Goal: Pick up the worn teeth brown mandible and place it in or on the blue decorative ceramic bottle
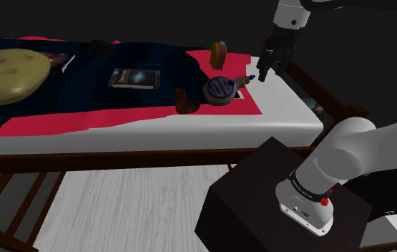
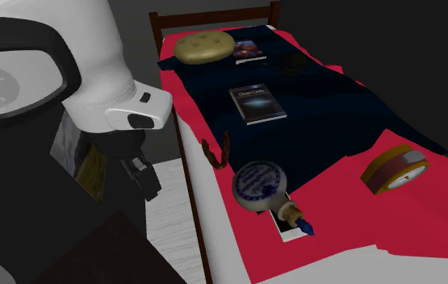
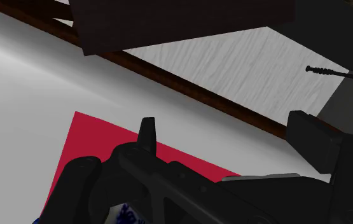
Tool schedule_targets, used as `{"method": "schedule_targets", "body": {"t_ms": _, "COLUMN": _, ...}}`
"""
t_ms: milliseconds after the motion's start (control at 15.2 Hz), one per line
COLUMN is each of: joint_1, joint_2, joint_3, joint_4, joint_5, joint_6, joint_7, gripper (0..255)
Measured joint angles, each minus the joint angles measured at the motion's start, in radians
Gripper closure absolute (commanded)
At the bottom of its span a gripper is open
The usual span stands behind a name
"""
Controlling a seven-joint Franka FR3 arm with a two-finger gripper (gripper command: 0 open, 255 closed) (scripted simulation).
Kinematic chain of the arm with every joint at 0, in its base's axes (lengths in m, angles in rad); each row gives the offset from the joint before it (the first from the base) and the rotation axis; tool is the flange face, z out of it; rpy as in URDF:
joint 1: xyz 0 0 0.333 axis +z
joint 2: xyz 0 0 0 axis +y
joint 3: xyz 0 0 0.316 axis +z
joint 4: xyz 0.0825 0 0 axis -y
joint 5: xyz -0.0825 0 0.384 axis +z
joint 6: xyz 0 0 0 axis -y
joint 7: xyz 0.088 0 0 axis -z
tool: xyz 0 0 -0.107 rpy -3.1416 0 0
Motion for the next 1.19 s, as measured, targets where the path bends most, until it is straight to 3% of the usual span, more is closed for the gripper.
{"method": "schedule_targets", "body": {"t_ms": 132, "joint_1": 0.0, "joint_2": 0.014, "joint_3": -0.005, "joint_4": 0.0, "joint_5": -0.001, "joint_6": 0.015, "joint_7": -0.007, "gripper": 0}}
{"method": "schedule_targets", "body": {"t_ms": 594, "joint_1": 0.021, "joint_2": 0.207, "joint_3": -0.035, "joint_4": -0.005, "joint_5": 0.013, "joint_6": 0.227, "joint_7": -0.073, "gripper": 0}}
{"method": "schedule_targets", "body": {"t_ms": 1188, "joint_1": 0.053, "joint_2": 0.547, "joint_3": -0.069, "joint_4": 0.112, "joint_5": 0.065, "joint_6": 0.469, "joint_7": -0.187, "gripper": 0}}
